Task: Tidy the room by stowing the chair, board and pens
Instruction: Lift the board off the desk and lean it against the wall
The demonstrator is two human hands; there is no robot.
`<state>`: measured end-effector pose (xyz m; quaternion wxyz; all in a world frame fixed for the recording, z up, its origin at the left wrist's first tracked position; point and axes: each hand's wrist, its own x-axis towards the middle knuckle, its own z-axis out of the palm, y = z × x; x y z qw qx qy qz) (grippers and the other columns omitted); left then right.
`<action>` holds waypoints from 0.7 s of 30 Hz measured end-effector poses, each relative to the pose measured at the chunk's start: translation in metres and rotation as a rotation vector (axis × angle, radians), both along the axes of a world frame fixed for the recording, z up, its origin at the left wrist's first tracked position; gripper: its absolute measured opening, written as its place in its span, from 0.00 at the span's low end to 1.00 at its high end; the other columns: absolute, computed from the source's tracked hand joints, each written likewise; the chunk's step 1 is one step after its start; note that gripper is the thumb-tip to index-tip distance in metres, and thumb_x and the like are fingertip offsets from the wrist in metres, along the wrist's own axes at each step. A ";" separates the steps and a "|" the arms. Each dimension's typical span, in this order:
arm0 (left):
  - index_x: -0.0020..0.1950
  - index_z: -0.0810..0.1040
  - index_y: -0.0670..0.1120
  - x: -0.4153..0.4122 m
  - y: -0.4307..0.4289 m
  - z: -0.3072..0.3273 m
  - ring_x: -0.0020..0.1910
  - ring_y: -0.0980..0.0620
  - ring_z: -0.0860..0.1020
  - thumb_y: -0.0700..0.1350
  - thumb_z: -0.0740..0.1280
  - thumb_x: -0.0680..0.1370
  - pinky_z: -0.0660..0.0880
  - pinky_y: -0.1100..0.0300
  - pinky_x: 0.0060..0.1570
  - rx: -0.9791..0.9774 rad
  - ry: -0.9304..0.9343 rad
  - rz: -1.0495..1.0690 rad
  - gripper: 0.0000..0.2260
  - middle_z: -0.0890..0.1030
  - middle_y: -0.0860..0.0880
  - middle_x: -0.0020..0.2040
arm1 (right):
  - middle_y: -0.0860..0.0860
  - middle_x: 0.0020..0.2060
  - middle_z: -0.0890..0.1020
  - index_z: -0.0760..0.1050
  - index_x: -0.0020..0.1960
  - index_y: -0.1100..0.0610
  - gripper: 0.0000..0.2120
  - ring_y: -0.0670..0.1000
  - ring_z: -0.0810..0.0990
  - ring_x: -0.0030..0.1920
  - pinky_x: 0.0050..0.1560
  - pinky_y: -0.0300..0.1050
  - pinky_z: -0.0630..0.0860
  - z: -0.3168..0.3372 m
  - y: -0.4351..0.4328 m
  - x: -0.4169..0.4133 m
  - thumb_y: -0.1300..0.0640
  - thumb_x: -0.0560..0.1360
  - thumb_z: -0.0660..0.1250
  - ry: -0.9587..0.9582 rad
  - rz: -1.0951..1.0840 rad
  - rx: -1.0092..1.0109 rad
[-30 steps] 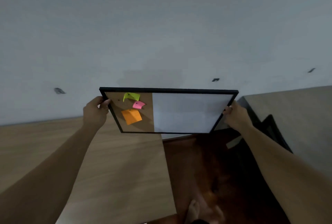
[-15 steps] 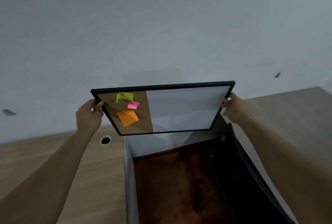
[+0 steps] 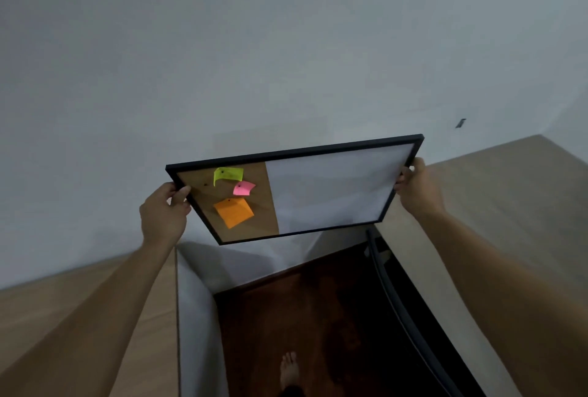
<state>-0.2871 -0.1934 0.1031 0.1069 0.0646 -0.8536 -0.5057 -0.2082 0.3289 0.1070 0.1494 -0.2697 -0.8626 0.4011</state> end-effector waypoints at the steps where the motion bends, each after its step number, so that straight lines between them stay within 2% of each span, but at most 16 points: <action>1: 0.48 0.82 0.49 -0.007 0.011 -0.002 0.48 0.41 0.85 0.47 0.70 0.80 0.83 0.42 0.52 -0.025 -0.011 -0.018 0.04 0.86 0.47 0.47 | 0.60 0.52 0.84 0.70 0.60 0.52 0.15 0.66 0.84 0.51 0.55 0.69 0.82 -0.015 0.018 -0.007 0.59 0.74 0.63 -0.008 -0.019 0.020; 4: 0.47 0.82 0.50 -0.033 0.043 -0.018 0.48 0.42 0.86 0.49 0.70 0.79 0.84 0.46 0.51 0.000 -0.051 -0.059 0.04 0.86 0.49 0.47 | 0.54 0.47 0.84 0.71 0.58 0.49 0.17 0.60 0.84 0.47 0.51 0.64 0.83 -0.016 0.035 -0.013 0.66 0.74 0.66 -0.085 -0.094 0.054; 7: 0.45 0.81 0.52 -0.060 0.071 -0.038 0.47 0.43 0.87 0.46 0.70 0.80 0.85 0.46 0.51 0.030 -0.097 -0.128 0.05 0.86 0.51 0.45 | 0.53 0.44 0.84 0.73 0.57 0.49 0.17 0.62 0.84 0.47 0.50 0.66 0.84 -0.030 0.061 -0.031 0.66 0.73 0.66 -0.100 -0.147 -0.052; 9: 0.43 0.81 0.54 -0.076 0.088 -0.048 0.46 0.45 0.87 0.47 0.70 0.80 0.85 0.40 0.51 0.019 -0.114 -0.172 0.06 0.85 0.55 0.42 | 0.55 0.44 0.84 0.73 0.55 0.51 0.15 0.63 0.86 0.47 0.48 0.66 0.85 -0.039 0.073 -0.046 0.65 0.72 0.66 -0.065 -0.228 -0.149; 11: 0.42 0.80 0.55 -0.091 0.104 -0.055 0.43 0.45 0.87 0.47 0.70 0.82 0.85 0.39 0.48 -0.002 -0.120 -0.207 0.09 0.83 0.54 0.39 | 0.61 0.47 0.84 0.72 0.53 0.52 0.13 0.65 0.87 0.48 0.49 0.65 0.86 -0.046 0.078 -0.058 0.68 0.74 0.64 -0.025 -0.332 -0.254; 13: 0.42 0.79 0.54 -0.104 0.118 -0.057 0.40 0.47 0.87 0.49 0.69 0.83 0.84 0.39 0.47 -0.005 -0.118 -0.234 0.09 0.83 0.53 0.38 | 0.62 0.49 0.84 0.71 0.55 0.54 0.15 0.64 0.87 0.47 0.50 0.65 0.86 -0.059 0.085 -0.068 0.70 0.75 0.64 -0.030 -0.394 -0.284; 15: 0.44 0.79 0.53 -0.117 0.127 -0.061 0.40 0.47 0.87 0.51 0.69 0.84 0.84 0.38 0.49 -0.018 -0.125 -0.278 0.09 0.84 0.54 0.41 | 0.59 0.51 0.84 0.70 0.59 0.53 0.18 0.62 0.86 0.49 0.53 0.65 0.86 -0.071 0.092 -0.075 0.66 0.72 0.66 -0.078 -0.409 -0.259; 17: 0.47 0.79 0.53 -0.128 0.132 -0.066 0.42 0.46 0.87 0.51 0.68 0.83 0.84 0.37 0.51 -0.025 -0.143 -0.310 0.06 0.84 0.56 0.44 | 0.59 0.55 0.83 0.70 0.65 0.56 0.21 0.62 0.83 0.54 0.57 0.63 0.83 -0.078 0.096 -0.080 0.62 0.74 0.69 -0.177 -0.411 -0.172; 19: 0.50 0.79 0.55 -0.138 0.133 -0.072 0.44 0.47 0.86 0.50 0.68 0.83 0.84 0.37 0.52 -0.028 -0.160 -0.351 0.03 0.84 0.58 0.47 | 0.62 0.60 0.81 0.68 0.69 0.59 0.18 0.67 0.82 0.59 0.58 0.64 0.81 -0.084 0.100 -0.089 0.58 0.80 0.65 -0.226 -0.425 -0.144; 21: 0.52 0.79 0.56 -0.145 0.135 -0.077 0.46 0.47 0.86 0.52 0.68 0.82 0.84 0.37 0.52 -0.035 -0.159 -0.376 0.02 0.83 0.59 0.48 | 0.61 0.64 0.78 0.65 0.72 0.57 0.19 0.69 0.82 0.60 0.58 0.66 0.83 -0.087 0.103 -0.101 0.53 0.83 0.61 -0.234 -0.456 -0.258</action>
